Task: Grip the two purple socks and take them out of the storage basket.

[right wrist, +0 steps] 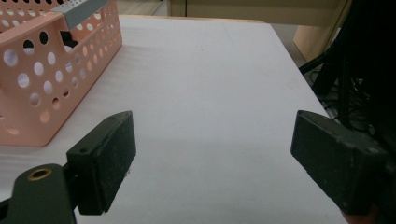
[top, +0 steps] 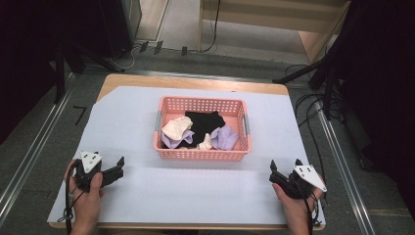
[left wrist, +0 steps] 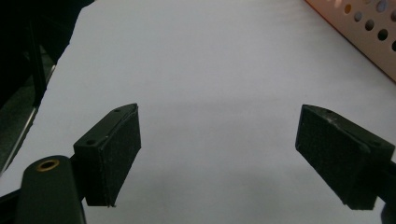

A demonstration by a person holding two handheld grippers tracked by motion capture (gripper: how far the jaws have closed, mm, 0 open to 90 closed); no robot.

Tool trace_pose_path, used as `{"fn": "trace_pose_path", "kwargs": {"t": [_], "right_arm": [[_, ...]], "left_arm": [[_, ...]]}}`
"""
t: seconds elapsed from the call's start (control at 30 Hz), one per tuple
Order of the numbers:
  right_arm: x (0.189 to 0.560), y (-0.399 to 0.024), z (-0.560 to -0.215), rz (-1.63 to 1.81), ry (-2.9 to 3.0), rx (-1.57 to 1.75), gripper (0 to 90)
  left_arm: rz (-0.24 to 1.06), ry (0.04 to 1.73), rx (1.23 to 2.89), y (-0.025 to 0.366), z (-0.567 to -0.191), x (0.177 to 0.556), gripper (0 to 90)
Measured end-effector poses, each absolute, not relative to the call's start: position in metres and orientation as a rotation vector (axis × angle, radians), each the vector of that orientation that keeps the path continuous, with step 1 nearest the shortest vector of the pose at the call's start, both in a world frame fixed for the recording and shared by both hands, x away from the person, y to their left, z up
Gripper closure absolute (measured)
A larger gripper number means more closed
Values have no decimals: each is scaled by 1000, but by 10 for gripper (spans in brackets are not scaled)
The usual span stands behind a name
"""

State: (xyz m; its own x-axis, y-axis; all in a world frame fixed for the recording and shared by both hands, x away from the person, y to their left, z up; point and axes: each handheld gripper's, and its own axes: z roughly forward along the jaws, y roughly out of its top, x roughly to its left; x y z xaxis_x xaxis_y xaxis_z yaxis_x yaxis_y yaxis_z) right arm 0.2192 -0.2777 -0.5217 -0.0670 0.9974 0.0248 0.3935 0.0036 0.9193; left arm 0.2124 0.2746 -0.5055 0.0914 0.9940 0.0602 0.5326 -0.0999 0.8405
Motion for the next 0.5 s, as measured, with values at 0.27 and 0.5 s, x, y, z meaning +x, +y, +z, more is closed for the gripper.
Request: {"fn": "trace_pose_path", "kwargs": {"t": [0.27,0.5], "right_arm": [[219,-278,-509,1129,1513,1496,225],[222,-266,-484,1174,1509,1402,249]], "left_arm": [[902,1515,1712,274,-505,212,151],[903,1513,1709,274,-505,211,151]]}}
